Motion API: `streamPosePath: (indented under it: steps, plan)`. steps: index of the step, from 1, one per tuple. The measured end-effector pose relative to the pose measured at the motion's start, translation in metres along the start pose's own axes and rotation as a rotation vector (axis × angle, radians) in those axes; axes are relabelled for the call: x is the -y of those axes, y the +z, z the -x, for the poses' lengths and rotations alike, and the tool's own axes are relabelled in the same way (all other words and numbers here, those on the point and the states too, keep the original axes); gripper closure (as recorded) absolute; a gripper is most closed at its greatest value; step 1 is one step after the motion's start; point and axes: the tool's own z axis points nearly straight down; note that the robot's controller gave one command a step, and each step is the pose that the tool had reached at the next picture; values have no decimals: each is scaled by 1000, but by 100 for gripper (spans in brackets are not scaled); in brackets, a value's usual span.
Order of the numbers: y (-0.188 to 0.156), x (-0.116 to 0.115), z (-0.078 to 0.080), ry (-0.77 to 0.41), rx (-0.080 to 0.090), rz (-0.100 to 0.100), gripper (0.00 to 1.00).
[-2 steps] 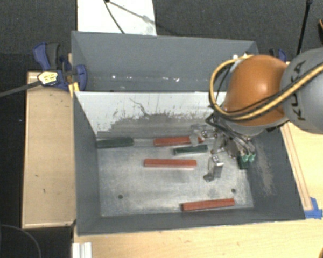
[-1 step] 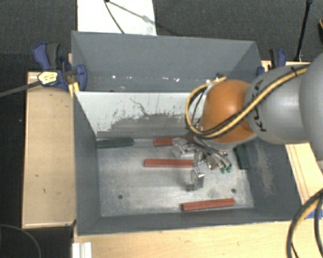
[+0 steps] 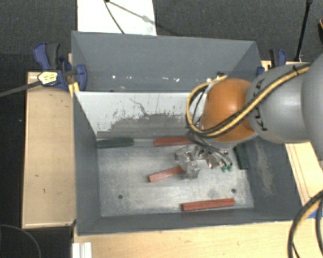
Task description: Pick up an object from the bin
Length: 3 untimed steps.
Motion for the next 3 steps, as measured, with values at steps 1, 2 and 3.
streamPosePath:
  steps: [1, 2, 3]
  plan:
    - [-164, 8, 16, 0, 9, -3, 100]
    - [-60, -41, -1, -127, -9, 3, 100]
    - [-64, -39, 1, -124, -1, 1, 0]
